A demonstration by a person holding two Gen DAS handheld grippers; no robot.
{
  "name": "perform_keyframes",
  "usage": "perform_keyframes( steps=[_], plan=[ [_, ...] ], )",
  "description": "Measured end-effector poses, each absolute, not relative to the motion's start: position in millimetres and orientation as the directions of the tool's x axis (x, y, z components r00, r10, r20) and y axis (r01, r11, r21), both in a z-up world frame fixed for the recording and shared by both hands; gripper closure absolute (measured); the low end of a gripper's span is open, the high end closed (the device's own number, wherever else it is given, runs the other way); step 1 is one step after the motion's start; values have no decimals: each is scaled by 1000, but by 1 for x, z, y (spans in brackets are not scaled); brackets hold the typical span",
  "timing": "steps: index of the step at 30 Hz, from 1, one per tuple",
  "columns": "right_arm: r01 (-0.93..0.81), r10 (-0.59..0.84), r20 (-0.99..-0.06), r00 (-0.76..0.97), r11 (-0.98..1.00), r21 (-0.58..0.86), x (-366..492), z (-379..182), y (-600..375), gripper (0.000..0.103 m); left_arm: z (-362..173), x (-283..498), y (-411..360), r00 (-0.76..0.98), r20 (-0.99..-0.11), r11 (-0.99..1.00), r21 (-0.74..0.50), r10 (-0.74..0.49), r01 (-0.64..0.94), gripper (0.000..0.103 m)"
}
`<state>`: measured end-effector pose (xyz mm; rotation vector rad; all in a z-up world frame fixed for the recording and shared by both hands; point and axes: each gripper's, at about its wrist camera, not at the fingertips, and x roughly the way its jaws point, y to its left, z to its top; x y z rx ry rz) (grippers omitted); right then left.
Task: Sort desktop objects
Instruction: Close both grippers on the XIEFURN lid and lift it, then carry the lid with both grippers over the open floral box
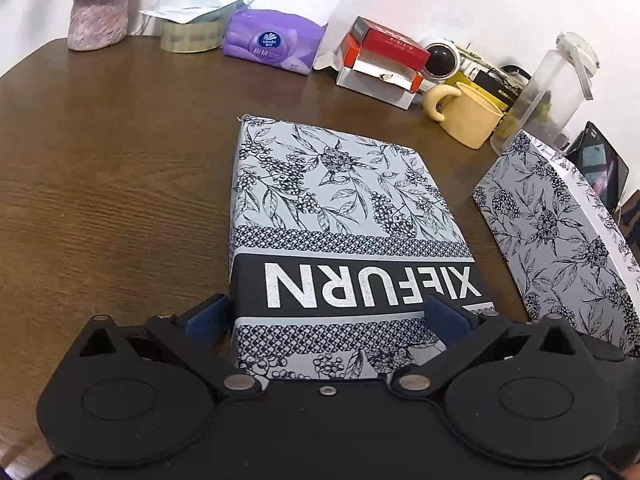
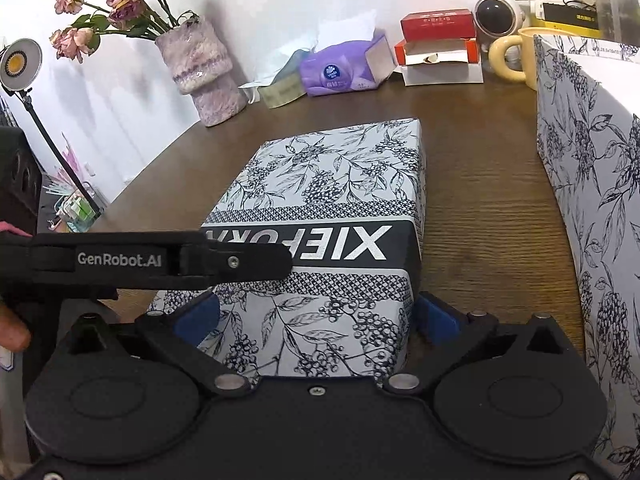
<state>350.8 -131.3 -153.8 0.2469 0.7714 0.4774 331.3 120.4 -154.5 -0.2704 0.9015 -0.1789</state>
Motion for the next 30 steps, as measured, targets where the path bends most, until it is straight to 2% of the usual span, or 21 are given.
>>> perform_keyframes(
  steps=[9, 15, 21, 30],
  plan=[
    [-431, 557, -567, 607, 830, 354, 308, -115, -122, 0, -113, 282, 129, 653, -722, 946, -324, -229, -27, 0],
    [-484, 572, -545, 613, 817, 313, 247, -84, -110, 0, -72, 221, 112, 667, -722, 953, -298, -185, -58, 0],
    [-515, 594, -514, 619, 801, 305, 164, -56, -116, 0, -37, 140, 77, 705, -695, 960, -271, -141, -76, 0],
    [-517, 584, -500, 639, 808, 283, 55, -44, -159, 0, -17, 39, 4, 723, -679, 958, -274, -128, -88, 1]
  ],
)
